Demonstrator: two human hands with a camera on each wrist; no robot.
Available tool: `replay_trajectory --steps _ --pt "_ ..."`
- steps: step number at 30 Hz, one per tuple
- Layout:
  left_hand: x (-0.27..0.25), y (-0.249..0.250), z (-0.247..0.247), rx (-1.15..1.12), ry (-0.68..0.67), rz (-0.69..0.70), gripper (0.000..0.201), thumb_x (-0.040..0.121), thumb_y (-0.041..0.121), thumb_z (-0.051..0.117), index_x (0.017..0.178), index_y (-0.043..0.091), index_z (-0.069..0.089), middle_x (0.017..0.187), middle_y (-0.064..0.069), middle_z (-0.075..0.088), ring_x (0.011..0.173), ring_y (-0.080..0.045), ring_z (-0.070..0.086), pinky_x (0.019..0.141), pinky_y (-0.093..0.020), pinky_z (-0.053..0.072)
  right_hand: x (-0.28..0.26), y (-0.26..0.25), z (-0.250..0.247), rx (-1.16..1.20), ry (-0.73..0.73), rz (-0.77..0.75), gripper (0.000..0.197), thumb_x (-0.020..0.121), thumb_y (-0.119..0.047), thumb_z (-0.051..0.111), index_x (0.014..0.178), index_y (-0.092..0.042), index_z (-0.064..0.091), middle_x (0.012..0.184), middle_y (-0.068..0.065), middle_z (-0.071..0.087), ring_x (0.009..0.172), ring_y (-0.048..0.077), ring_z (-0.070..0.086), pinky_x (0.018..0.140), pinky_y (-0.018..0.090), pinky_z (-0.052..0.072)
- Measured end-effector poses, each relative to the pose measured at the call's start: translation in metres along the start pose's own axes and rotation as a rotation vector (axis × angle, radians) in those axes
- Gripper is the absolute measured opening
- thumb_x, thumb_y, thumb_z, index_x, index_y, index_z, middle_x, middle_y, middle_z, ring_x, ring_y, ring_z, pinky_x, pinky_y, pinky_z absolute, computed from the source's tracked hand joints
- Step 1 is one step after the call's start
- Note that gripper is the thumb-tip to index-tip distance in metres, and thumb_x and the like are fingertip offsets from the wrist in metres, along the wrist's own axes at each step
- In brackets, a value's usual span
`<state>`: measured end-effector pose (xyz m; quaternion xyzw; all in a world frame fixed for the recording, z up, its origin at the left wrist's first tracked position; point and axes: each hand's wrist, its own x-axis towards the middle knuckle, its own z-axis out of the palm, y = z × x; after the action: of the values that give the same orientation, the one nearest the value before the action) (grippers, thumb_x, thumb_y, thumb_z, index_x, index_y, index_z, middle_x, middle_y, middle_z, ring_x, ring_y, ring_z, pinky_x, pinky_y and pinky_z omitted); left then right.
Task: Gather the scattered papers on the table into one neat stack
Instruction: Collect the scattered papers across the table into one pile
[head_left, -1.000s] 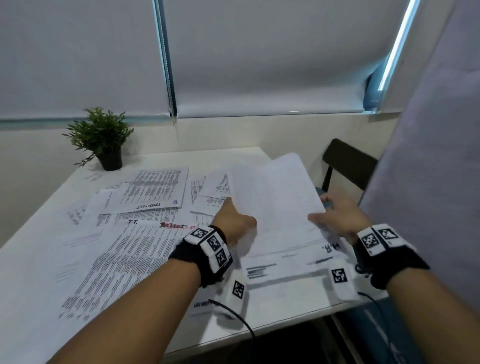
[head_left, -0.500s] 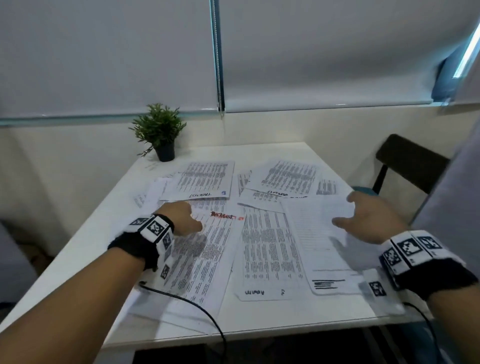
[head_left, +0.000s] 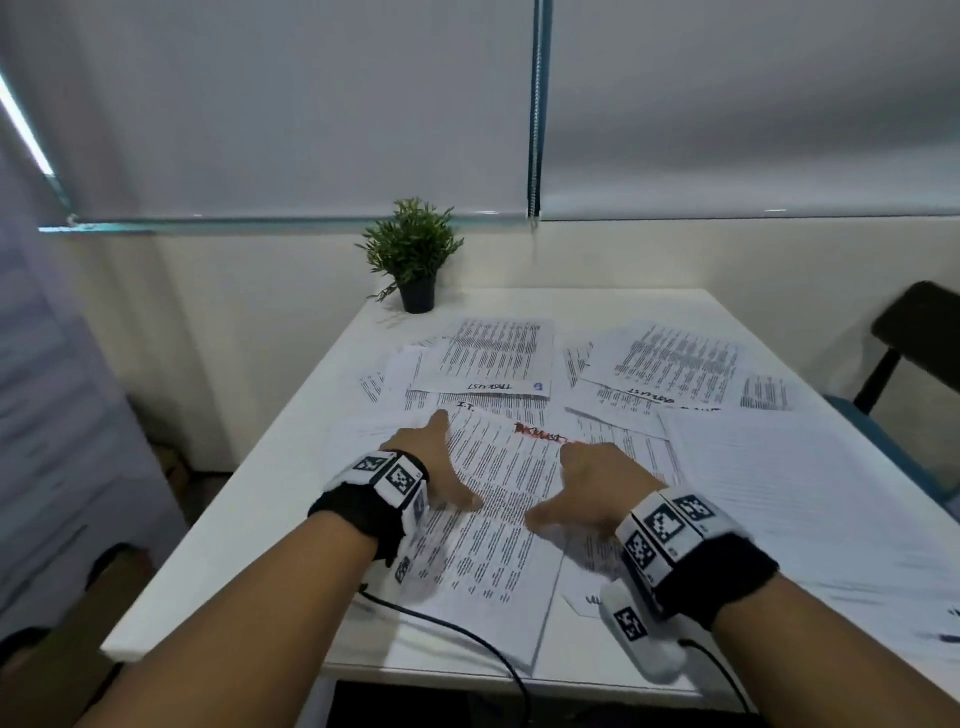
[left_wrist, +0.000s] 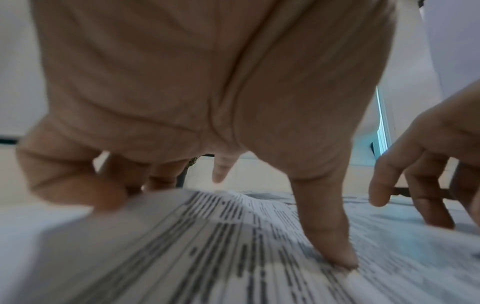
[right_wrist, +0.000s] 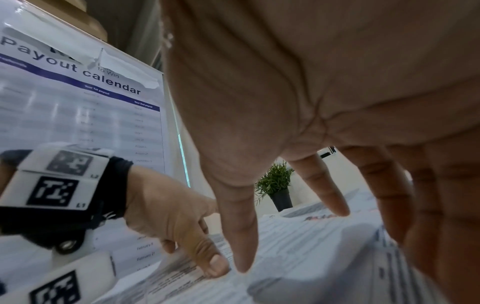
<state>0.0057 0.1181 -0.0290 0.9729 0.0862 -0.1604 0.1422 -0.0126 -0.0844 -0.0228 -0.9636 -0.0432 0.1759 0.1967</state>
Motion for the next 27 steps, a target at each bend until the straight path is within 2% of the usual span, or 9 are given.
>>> replay_trajectory --steps 4,7,11,14,17,20,22,24,27 --pt "-0.003 -0.008 -0.019 -0.226 0.115 0.028 0.108 0.079 0.013 0.074 0.162 0.028 0.006 0.144 -0.011 0.054 0.117 -0.028 0.061 0.088 -0.03 0.052 0.004 0.007 -0.005 0.044 -0.006 -0.001 0.067 0.077 -0.056 0.082 0.124 -0.019 0.053 0.107 -0.005 0.056 0.087 0.01 0.056 0.06 0.023 0.042" --pt "-0.013 -0.012 -0.042 -0.321 0.174 0.107 0.076 0.081 0.013 0.077 0.149 0.021 0.044 0.134 -0.004 0.063 0.105 -0.019 0.063 0.088 -0.026 0.045 0.004 0.015 -0.009 0.108 0.016 0.03 0.094 0.079 -0.062 0.077 0.152 -0.015 0.038 0.141 0.006 0.056 0.115 0.023 0.059 0.081 0.028 0.047" --pt "-0.034 -0.014 -0.07 -0.526 0.219 0.302 0.029 0.084 0.013 0.08 0.111 0.016 0.074 0.096 0.0 0.08 0.082 -0.02 0.077 0.085 -0.038 0.06 -0.003 0.024 -0.014 0.371 0.044 0.027 0.107 0.074 -0.069 0.076 0.155 -0.015 0.031 0.127 0.01 0.067 0.085 0.021 0.073 0.081 0.039 0.063" --pt "-0.043 -0.005 -0.082 -0.843 0.206 0.474 0.032 0.087 0.001 0.073 0.118 0.005 0.07 0.108 -0.009 0.079 0.097 -0.027 0.076 0.09 -0.044 0.06 -0.007 0.037 -0.023 0.657 0.157 -0.013 0.128 0.05 -0.084 0.077 0.154 -0.021 0.038 0.135 0.008 0.066 0.101 0.022 0.073 0.093 0.045 0.059" --pt "-0.044 0.02 -0.08 -1.212 0.114 0.595 0.04 0.089 -0.008 0.064 0.129 -0.004 0.061 0.12 -0.018 0.073 0.106 -0.028 0.073 0.093 -0.041 0.059 -0.02 0.049 -0.039 0.919 0.193 -0.144 0.07 0.076 -0.059 0.078 0.133 -0.022 0.062 0.124 -0.007 0.075 0.106 0.008 0.072 0.089 0.026 0.058" --pt "-0.029 0.057 -0.06 -1.396 0.058 0.545 0.038 0.093 -0.005 0.062 0.132 -0.001 0.059 0.122 -0.018 0.072 0.106 -0.028 0.071 0.091 -0.042 0.058 -0.03 0.076 -0.059 1.171 0.269 -0.166 0.035 0.092 -0.017 0.073 0.126 -0.01 0.069 0.12 0.005 0.078 0.112 0.022 0.074 0.103 0.043 0.054" --pt "-0.019 0.085 -0.04 -1.26 -0.014 0.469 0.032 0.097 0.006 0.063 0.129 0.003 0.061 0.117 -0.016 0.074 0.099 -0.027 0.073 0.086 -0.041 0.06 -0.033 0.109 -0.073 1.144 0.424 -0.127 0.024 0.094 -0.004 0.071 0.117 -0.012 0.071 0.113 0.009 0.08 0.103 0.026 0.077 0.095 0.047 0.059" --pt "-0.009 0.107 -0.02 -0.964 -0.089 0.373 0.034 0.097 0.023 0.066 0.126 0.006 0.059 0.112 -0.015 0.074 0.088 -0.026 0.075 0.078 -0.038 0.062 -0.043 0.146 -0.085 0.849 0.568 0.002 0.023 0.093 -0.013 0.075 0.113 -0.022 0.068 0.106 0.002 0.081 0.093 0.023 0.078 0.081 0.041 0.064" --pt "0.015 0.123 -0.006 -0.477 0.021 0.333 0.045 0.093 0.038 0.067 0.132 0.019 0.058 0.116 -0.011 0.071 0.094 -0.026 0.074 0.078 -0.037 0.061 -0.055 0.205 -0.088 0.582 0.49 0.264 0.025 0.09 -0.011 0.078 0.098 -0.028 0.06 0.096 0.002 0.075 0.074 0.019 0.071 0.052 0.025 0.057"
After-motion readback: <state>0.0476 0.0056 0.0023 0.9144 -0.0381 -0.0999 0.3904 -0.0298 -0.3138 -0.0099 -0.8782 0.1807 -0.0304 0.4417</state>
